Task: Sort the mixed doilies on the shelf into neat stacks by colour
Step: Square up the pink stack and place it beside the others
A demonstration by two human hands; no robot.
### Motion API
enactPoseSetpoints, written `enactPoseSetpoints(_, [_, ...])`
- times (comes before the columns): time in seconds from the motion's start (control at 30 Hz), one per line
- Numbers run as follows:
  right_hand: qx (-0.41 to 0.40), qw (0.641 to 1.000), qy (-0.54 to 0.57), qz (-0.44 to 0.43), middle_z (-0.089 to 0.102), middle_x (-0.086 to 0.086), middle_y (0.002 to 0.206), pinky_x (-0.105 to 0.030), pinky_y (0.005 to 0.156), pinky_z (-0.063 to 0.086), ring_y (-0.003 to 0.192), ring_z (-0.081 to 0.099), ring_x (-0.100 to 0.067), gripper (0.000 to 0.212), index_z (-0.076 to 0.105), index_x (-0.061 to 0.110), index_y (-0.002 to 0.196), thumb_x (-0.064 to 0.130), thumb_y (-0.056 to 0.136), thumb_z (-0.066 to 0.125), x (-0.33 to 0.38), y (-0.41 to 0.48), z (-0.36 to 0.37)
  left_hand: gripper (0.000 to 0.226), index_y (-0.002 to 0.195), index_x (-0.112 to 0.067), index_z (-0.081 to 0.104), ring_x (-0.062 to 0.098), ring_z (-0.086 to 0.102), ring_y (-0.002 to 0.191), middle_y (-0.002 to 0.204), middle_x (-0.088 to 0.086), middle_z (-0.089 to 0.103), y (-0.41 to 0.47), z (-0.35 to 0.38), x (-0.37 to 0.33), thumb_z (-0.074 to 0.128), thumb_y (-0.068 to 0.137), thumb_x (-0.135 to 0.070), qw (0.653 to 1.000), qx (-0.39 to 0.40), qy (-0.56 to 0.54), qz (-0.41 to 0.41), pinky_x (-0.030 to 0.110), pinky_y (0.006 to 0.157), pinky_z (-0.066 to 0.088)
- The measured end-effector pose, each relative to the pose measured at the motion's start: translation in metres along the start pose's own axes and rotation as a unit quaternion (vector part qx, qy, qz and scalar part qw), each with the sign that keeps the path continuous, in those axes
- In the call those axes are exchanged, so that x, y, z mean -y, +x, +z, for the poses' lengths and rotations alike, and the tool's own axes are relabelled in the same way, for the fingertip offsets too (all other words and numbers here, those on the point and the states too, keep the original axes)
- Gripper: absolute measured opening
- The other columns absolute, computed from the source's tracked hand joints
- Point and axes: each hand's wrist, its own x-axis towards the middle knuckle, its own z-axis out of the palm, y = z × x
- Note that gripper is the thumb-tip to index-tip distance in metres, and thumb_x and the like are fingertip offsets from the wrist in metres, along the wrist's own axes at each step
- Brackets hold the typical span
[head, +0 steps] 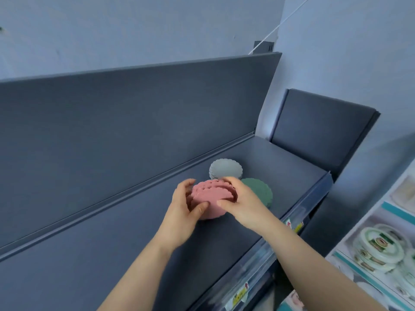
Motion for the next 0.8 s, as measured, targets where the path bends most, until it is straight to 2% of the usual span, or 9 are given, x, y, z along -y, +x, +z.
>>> enactPoseSetpoints(0.07, [0.014,1.0,-0.008,0.01,0.051,0.014,0.129,-0.018,0.099,0.04,0.116,0.05,-0.002,0.06,0.038,0.033,0.136,0.01,0.085,0.06,-0.007,0.0,0.006,0.051,0.127,-0.028,0.031,-0.02,0.051,0.101,0.117,-0.023,0.052,-0.001,0.006,0.006,0.059,0.09,-0.007,1.0,0.018,-0.001,-0.01,0.005,0.089,0.042])
enactPoseSetpoints(0.1, [0.018,1.0,-0.004,0.007,0.048,0.015,0.132,-0.016,0.099,0.038,0.118,0.048,-0.002,0.061,0.034,0.035,0.138,0.01,0.087,0.058,-0.01,0.0,0.01,0.05,0.126,-0.029,0.03,-0.019,0.053,0.1,0.116,-0.023,0.053,-0.001,0.009,0.008,0.056,0.091,-0.005,1.0,0.018,0.0,-0.012,0.006,0.088,0.043])
enactPoseSetpoints(0.17, [0.022,1.0,-0.008,-0.007,0.042,0.014,0.139,-0.02,0.104,0.036,0.124,0.044,-0.003,0.063,0.028,0.035,0.141,0.011,0.089,0.055,-0.016,0.002,0.015,0.045,0.124,-0.027,0.029,-0.017,0.055,0.098,0.113,-0.02,0.055,0.001,0.013,0.01,0.05,0.093,-0.002,1.0,0.012,0.004,-0.013,0.002,0.08,0.043])
enactPoseSetpoints(0.3, [0.039,0.998,-0.031,-0.038,0.045,0.01,0.138,-0.022,0.107,0.035,0.125,0.043,-0.004,0.062,0.03,0.028,0.141,0.011,0.088,0.058,-0.017,0.013,0.006,0.042,0.121,-0.027,0.038,-0.006,0.058,0.102,0.111,-0.019,0.059,0.006,0.012,0.008,0.051,0.091,-0.001,1.0,-0.019,0.001,0.007,0.01,0.084,0.045])
enactPoseSetpoints(0.4, [0.072,0.995,-0.037,-0.053,0.039,0.011,0.138,-0.007,0.095,0.035,0.123,0.043,-0.003,0.068,0.025,0.033,0.142,0.012,0.087,0.058,-0.015,0.021,-0.003,0.049,0.127,-0.029,0.034,-0.008,0.055,0.107,0.119,-0.02,0.053,0.009,0.011,0.008,0.056,0.09,-0.005,0.999,-0.031,-0.039,-0.003,0.012,0.089,0.045])
enactPoseSetpoints(0.47, [0.096,0.994,-0.038,-0.046,0.035,0.012,0.14,-0.007,0.091,0.034,0.123,0.041,-0.002,0.065,0.02,0.033,0.143,0.012,0.09,0.053,-0.016,0.022,-0.001,0.051,0.13,-0.028,0.029,-0.006,0.054,0.111,0.125,-0.016,0.053,0.009,0.017,0.01,0.055,0.091,-0.008,0.999,-0.008,-0.034,-0.025,0.019,0.094,0.046])
enactPoseSetpoints(0.6, [0.097,0.992,-0.053,-0.063,0.043,0.011,0.13,0.0,0.082,0.036,0.111,0.046,-0.003,0.051,0.025,0.033,0.133,0.011,0.094,0.05,-0.016,0.025,-0.004,0.044,0.123,-0.029,0.03,-0.006,0.055,0.101,0.116,-0.013,0.055,0.01,0.023,0.005,0.043,0.093,0.001,1.0,-0.011,0.007,-0.007,0.009,0.084,0.044])
enactPoseSetpoints(0.7, [0.109,0.99,-0.038,-0.08,0.039,0.014,0.134,-0.01,0.089,0.037,0.111,0.049,-0.008,0.055,0.025,0.04,0.132,0.01,0.093,0.05,-0.01,0.032,-0.012,0.045,0.124,-0.026,0.032,-0.001,0.056,0.096,0.113,-0.015,0.054,0.014,0.019,0.0,0.045,0.092,0.002,0.999,-0.031,0.02,0.019,0.008,0.081,0.043])
enactPoseSetpoints(0.8, [0.157,0.98,-0.088,-0.084,0.027,0.012,0.141,-0.017,0.095,0.034,0.118,0.042,-0.006,0.052,0.022,0.035,0.138,0.013,0.095,0.044,-0.012,0.028,-0.005,0.044,0.124,-0.026,0.032,-0.004,0.056,0.084,0.11,-0.006,0.057,0.014,0.021,0.008,0.047,0.092,0.0,0.999,-0.024,0.018,-0.012,0.01,0.074,0.044])
